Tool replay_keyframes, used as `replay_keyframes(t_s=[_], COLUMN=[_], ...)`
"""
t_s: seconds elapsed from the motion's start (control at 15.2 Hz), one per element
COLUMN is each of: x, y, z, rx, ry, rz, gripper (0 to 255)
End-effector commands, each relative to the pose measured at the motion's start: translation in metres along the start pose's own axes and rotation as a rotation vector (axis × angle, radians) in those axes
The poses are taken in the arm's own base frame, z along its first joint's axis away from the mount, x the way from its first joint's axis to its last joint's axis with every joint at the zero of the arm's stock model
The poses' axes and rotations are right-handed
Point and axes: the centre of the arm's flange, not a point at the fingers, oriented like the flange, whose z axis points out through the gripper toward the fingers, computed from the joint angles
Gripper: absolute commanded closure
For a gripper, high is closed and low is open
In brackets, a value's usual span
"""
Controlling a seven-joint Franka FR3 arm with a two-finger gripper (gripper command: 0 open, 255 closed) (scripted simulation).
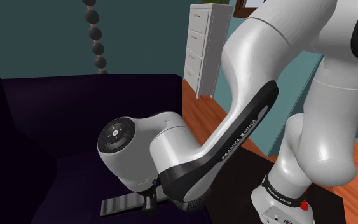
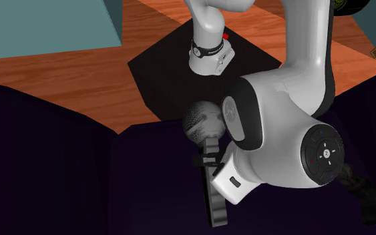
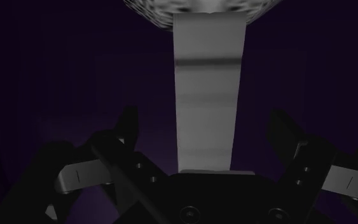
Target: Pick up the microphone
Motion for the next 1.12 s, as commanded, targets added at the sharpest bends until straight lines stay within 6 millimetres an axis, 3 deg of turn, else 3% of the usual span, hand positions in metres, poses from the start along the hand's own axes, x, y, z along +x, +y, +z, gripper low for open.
replay_keyframes(t_s=[0.0, 0.07, 0.13, 0.73, 1.06], x=[0.002, 0.002, 0.003, 0.002, -0.003], y=[-0.002, -0.002, -0.003, -0.002, 0.004], z=[0.007, 0.007, 0.006, 0.007, -0.019], rx=[0.000, 0.000, 0.000, 0.000, 0.000], ry=[0.001, 0.001, 0.001, 0.001, 0.001], rz=[0.000, 0.000, 0.000, 0.000, 0.000], gripper=[0, 0, 255, 255, 255])
